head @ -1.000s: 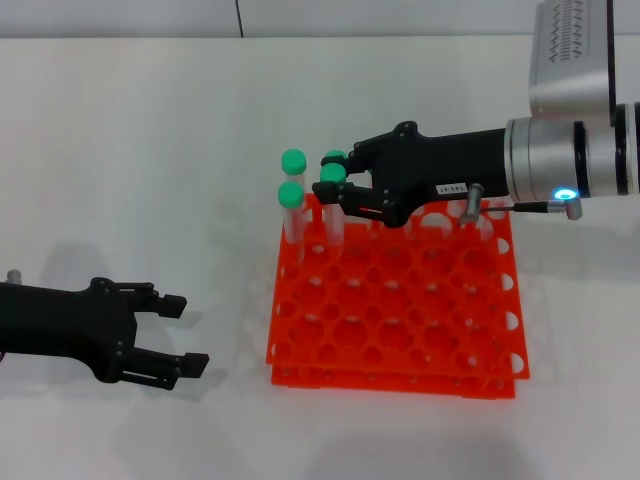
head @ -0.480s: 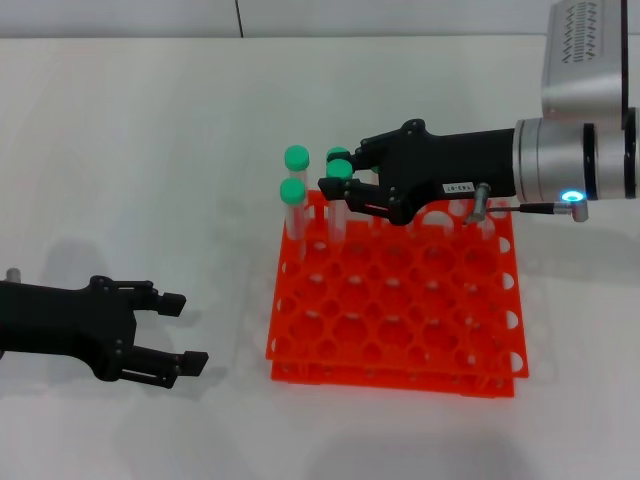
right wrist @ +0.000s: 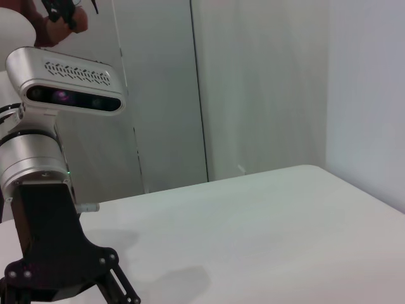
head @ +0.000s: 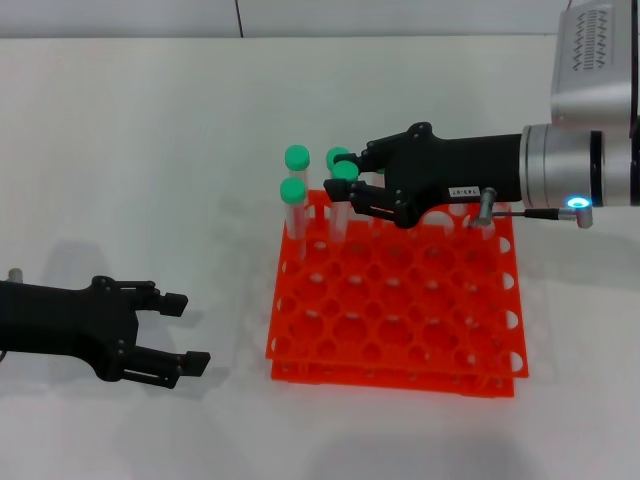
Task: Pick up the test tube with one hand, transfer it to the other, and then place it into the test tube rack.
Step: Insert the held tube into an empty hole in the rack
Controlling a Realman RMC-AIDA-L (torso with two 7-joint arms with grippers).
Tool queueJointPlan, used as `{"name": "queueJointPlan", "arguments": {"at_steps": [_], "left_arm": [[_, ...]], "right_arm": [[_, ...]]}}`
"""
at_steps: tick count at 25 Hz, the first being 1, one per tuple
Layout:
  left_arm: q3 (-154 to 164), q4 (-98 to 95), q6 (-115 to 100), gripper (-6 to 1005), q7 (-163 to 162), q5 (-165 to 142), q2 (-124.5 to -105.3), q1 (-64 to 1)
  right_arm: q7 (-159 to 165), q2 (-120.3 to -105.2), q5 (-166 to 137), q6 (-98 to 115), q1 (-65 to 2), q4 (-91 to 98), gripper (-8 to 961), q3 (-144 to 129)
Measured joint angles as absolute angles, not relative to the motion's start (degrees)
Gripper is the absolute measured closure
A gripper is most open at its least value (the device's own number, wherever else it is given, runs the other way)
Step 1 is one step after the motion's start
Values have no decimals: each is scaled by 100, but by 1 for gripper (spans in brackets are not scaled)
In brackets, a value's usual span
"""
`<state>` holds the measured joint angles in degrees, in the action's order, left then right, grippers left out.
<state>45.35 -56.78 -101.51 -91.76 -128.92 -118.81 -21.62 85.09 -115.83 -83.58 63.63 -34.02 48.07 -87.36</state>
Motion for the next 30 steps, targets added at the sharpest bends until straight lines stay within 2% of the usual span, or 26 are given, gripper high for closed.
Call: {"name": "queueJointPlan", "arguments": {"at_steps": [30], "left_arm": [[4526, -5604, -10142, 122, -9114, -12892, -11882, -2187]], "right_arm": [[8557, -11576, -8367, 6356, -3446, 4728, 656, -8782]]}}
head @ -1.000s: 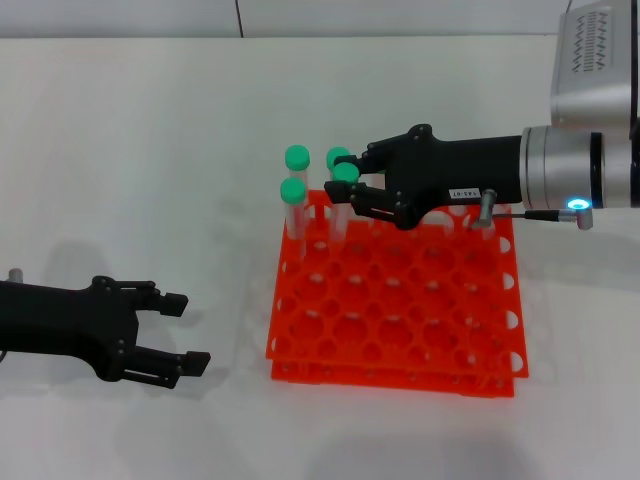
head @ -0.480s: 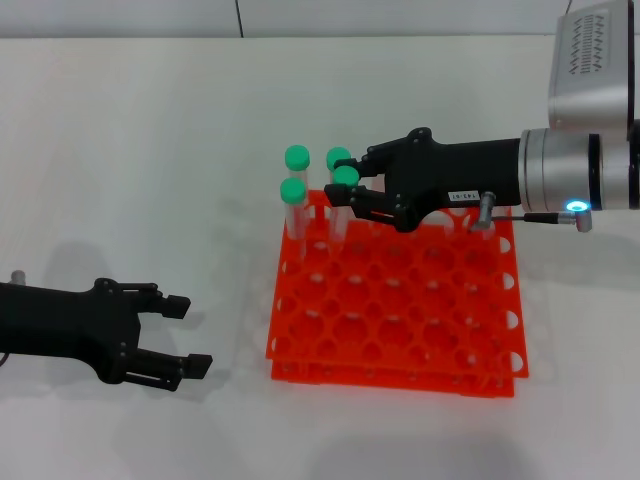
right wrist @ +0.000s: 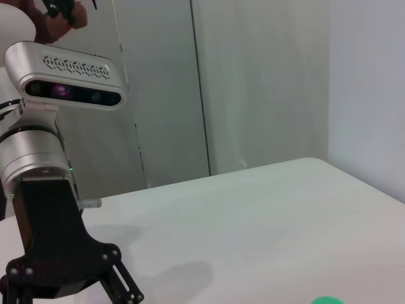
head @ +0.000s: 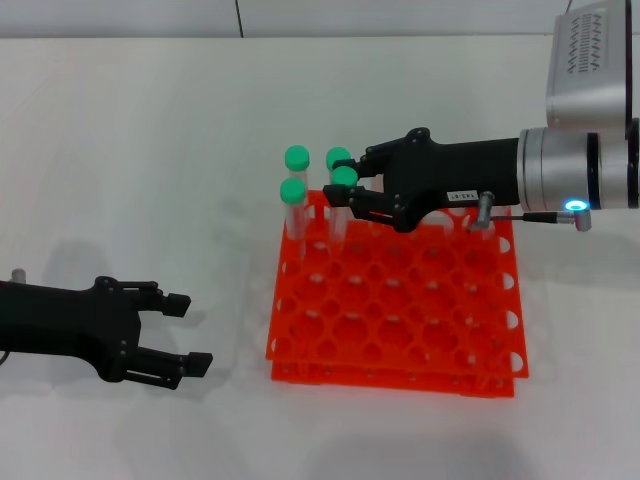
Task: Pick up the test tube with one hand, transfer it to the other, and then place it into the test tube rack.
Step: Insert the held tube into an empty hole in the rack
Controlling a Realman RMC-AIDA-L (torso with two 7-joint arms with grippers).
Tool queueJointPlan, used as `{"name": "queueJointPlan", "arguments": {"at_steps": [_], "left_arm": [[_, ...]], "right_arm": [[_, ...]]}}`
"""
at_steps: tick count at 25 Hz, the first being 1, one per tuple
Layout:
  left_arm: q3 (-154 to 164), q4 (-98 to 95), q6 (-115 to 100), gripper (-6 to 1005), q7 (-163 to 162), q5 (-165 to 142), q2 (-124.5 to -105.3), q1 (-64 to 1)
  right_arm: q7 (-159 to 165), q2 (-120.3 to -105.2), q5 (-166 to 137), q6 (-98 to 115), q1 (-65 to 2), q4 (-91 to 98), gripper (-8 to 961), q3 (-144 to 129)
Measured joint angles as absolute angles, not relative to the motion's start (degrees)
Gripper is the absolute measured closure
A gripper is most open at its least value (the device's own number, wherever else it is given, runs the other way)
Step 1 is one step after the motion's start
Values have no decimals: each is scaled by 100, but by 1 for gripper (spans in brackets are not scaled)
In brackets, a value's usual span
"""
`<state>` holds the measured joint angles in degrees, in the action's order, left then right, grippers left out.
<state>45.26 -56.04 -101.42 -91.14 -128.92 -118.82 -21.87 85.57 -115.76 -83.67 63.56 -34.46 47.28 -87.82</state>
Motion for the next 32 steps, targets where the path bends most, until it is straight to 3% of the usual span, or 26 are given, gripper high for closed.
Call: {"name": "queueJointPlan", "arguments": {"at_steps": [32], "left_arm": [[4526, -5598, -10152, 123, -9105, -12893, -11882, -2162]], "right_arm": [[8567, -11573, -8358, 6602, -3418, 4788, 630, -8775]]}}
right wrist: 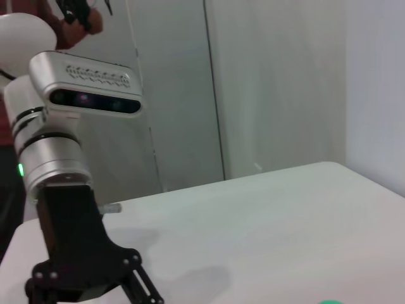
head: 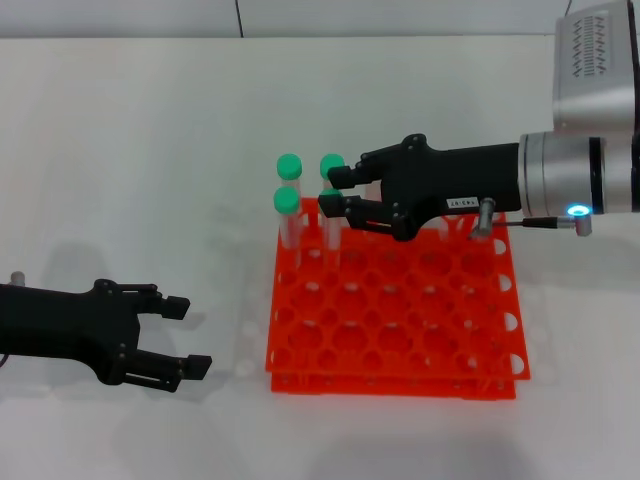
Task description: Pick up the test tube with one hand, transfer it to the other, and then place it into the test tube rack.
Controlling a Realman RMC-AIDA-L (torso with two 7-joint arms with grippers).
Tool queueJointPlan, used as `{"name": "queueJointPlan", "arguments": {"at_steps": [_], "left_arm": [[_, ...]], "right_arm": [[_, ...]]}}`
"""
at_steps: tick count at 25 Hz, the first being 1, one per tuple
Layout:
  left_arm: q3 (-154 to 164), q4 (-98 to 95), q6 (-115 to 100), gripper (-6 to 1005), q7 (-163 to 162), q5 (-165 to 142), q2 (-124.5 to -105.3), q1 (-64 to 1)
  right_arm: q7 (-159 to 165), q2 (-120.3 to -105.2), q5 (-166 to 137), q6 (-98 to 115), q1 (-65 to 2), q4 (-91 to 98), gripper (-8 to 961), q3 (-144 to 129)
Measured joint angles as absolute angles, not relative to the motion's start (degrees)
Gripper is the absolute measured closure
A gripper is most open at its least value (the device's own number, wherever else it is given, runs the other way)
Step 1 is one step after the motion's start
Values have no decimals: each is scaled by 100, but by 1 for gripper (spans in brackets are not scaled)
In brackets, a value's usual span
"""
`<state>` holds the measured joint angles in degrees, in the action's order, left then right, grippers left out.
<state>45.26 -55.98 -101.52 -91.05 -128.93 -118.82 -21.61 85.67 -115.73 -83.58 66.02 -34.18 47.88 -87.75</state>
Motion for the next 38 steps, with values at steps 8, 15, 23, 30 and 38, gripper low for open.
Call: {"name": "queueJointPlan", "arguments": {"at_steps": [8, 15, 23, 30, 38], "left_arm": [[4527, -5598, -10182, 123, -9096, -12893, -11882, -2156], [4526, -5599, -10208, 123, -8993, -12630, -11851, -2112], [4527, -5657, -10327, 123, -8955, -12269, -11823, -2094], [4525, -5678, -10476, 123, -8948, -11669, -11757, -2146], [4517, -5687, -10486, 123, -8947, -11105, -11732, -2136]], "right_arm": [[8567, -11552, -8359, 6772, -3296, 4991, 597, -8735], [8569, -11534, -8364, 6880, -2965, 5502, 543, -8731], [8642, -11513, -8489, 7128, -2295, 6436, 382, -8535], [8653, -11481, -8609, 7772, -1800, 6504, 383, -7622], [8658, -11464, -9009, 8603, -1574, 6389, 378, -6574]]}}
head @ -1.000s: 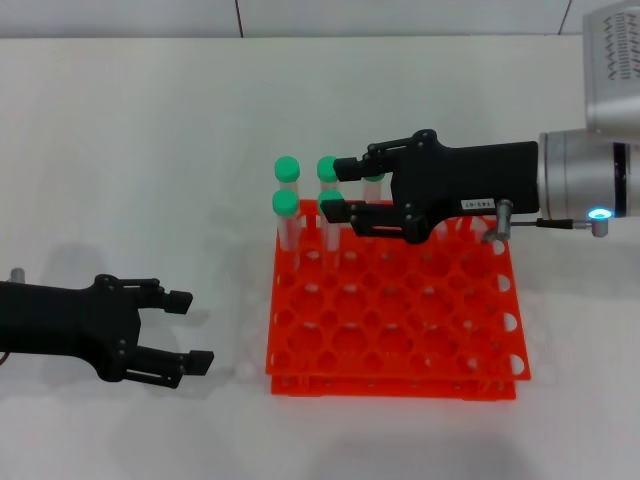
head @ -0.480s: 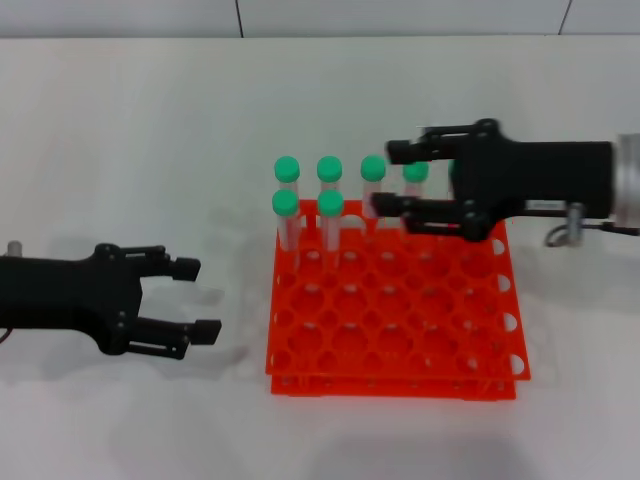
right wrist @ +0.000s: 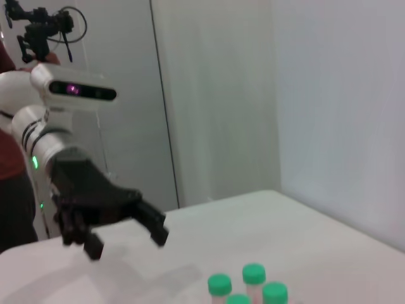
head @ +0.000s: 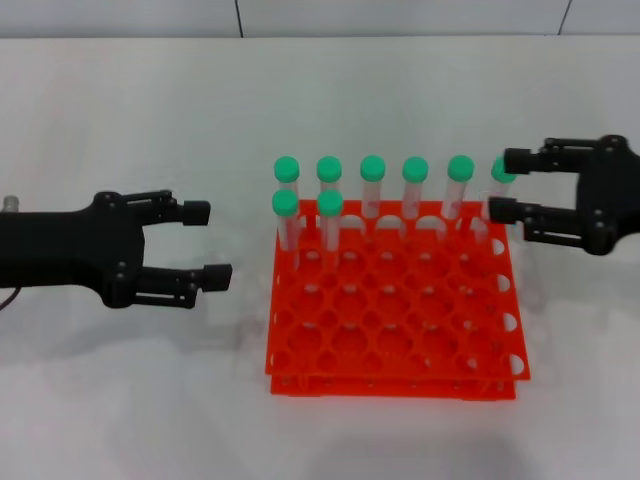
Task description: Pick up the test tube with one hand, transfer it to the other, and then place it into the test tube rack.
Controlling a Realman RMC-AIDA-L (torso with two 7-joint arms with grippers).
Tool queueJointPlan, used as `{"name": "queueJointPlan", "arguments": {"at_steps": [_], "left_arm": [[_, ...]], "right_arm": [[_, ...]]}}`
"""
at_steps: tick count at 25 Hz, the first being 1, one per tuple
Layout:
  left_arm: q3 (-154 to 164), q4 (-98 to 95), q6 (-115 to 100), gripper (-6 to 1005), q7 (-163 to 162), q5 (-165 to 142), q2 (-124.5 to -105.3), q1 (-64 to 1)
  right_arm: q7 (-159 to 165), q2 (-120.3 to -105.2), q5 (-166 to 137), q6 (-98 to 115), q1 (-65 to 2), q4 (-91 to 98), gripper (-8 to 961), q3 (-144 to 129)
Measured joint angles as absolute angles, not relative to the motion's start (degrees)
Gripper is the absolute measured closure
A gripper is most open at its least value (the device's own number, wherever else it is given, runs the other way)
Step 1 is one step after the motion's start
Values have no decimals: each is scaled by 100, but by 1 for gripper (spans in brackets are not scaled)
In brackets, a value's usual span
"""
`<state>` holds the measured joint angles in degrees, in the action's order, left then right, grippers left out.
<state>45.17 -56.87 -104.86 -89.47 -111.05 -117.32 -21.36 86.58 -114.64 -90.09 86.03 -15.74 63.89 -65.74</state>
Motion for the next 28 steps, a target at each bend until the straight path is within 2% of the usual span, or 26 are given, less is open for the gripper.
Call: {"name": "queueJointPlan", "arguments": {"at_steps": [12, 17, 28], "left_arm": [[4518, -5687, -10443, 124, -9005, -10984, -11773, -2290], [4478, -5687, -10441, 124, -9024, -10973, -11752, -2336], [4447, -5638, -10414, 123, -8971, -10967, -11780, -2393]], "right_arm": [[8666, -11439, -9497, 8784, -1621, 6378, 269, -6329], [8666, -11450, -9501, 8671, -1633, 6362, 167, -6240], [8666, -11477, -9632, 8477, -1833, 5959, 162, -6244]]}}
